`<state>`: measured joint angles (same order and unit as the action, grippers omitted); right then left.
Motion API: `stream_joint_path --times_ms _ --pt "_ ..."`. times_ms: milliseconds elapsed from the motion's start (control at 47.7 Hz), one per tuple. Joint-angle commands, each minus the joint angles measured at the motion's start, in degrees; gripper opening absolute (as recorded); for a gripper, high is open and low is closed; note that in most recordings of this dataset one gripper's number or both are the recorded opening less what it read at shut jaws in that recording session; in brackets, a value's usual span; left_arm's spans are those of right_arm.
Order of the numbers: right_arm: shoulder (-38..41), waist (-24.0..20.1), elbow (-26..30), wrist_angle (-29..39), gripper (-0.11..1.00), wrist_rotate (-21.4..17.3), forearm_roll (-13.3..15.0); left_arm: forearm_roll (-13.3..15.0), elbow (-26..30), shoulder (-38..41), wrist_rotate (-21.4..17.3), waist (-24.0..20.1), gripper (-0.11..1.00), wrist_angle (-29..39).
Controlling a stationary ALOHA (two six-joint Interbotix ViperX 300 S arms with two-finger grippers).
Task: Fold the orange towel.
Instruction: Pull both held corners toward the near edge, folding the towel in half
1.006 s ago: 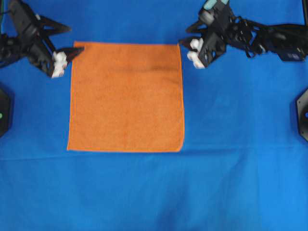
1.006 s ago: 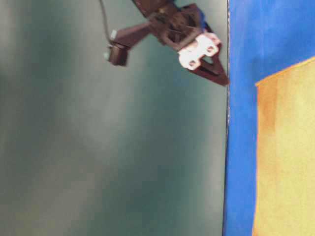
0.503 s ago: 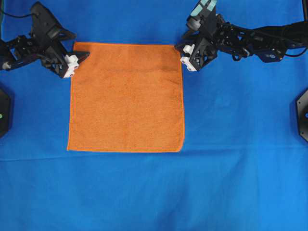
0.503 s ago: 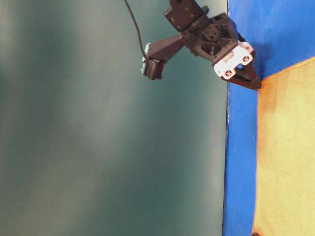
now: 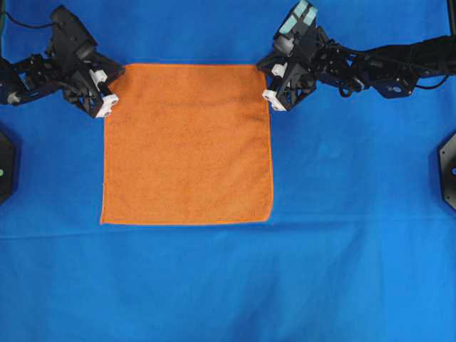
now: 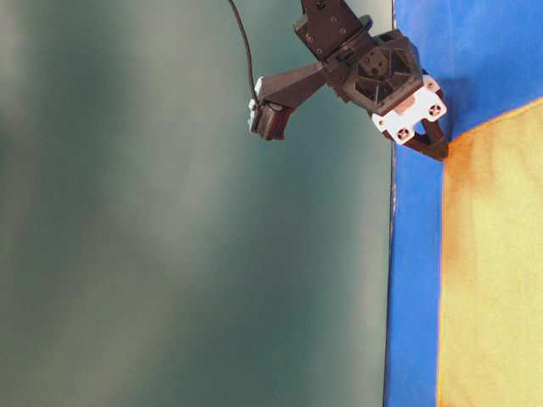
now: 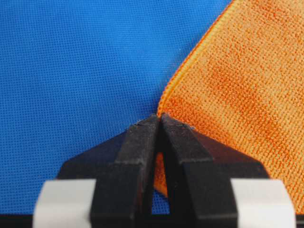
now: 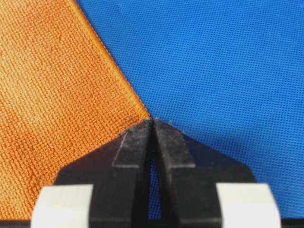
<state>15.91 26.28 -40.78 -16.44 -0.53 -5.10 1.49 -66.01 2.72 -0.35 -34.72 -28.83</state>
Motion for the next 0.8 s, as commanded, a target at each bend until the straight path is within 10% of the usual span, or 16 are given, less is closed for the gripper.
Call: stream_joint_path --times_ms 0,776 --pt "-0.7 -0.5 -0.1 0.3 0.01 -0.2 -0.2 0.1 0.5 -0.4 -0.1 0.7 0.01 0.1" --pt "-10.7 -0.5 -2.7 0.6 0.01 -0.1 -0.5 0.0 0.1 -13.3 -1.2 3.0 0.01 8.8"
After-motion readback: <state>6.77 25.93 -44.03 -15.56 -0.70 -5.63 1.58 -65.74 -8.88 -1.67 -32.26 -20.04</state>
